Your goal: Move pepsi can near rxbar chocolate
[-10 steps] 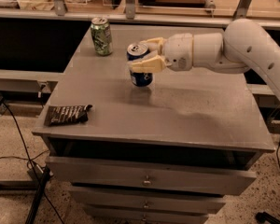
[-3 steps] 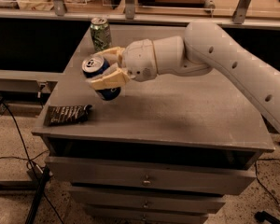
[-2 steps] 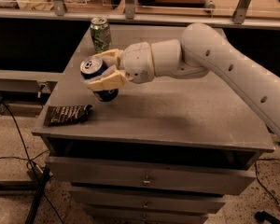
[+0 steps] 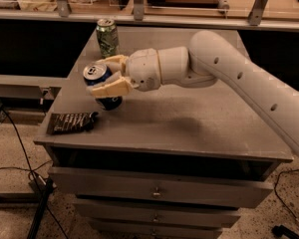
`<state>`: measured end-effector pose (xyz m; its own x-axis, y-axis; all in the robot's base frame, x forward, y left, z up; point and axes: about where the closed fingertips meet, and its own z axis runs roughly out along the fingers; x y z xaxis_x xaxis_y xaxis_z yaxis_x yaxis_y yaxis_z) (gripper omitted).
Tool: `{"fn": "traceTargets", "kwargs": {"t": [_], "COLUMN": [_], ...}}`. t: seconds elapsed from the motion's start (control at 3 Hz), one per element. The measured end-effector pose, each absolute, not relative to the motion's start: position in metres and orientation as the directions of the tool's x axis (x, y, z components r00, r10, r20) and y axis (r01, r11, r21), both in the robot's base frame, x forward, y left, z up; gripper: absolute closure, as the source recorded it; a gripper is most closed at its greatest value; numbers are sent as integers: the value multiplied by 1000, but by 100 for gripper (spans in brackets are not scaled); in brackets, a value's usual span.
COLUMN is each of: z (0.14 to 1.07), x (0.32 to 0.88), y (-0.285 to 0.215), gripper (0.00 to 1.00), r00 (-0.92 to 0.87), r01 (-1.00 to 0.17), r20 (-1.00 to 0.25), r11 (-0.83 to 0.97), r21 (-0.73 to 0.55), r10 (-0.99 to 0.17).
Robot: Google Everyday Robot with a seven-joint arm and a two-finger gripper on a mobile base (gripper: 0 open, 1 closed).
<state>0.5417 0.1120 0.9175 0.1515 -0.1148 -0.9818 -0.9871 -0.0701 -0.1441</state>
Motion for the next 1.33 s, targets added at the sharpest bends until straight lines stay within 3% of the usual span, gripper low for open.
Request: {"fn": "traceTargets", "kwargs": {"t": [1.0,1.33], "z": [918,919], "x": [538,537], "y": [119,121], "gripper": [16,0], "r00": [152,153], "r01": [-986,-986], "r20": [-982,-982], "r11": [-84,-88], "r21": [-143,-144], "r10": [-111,-110]}}
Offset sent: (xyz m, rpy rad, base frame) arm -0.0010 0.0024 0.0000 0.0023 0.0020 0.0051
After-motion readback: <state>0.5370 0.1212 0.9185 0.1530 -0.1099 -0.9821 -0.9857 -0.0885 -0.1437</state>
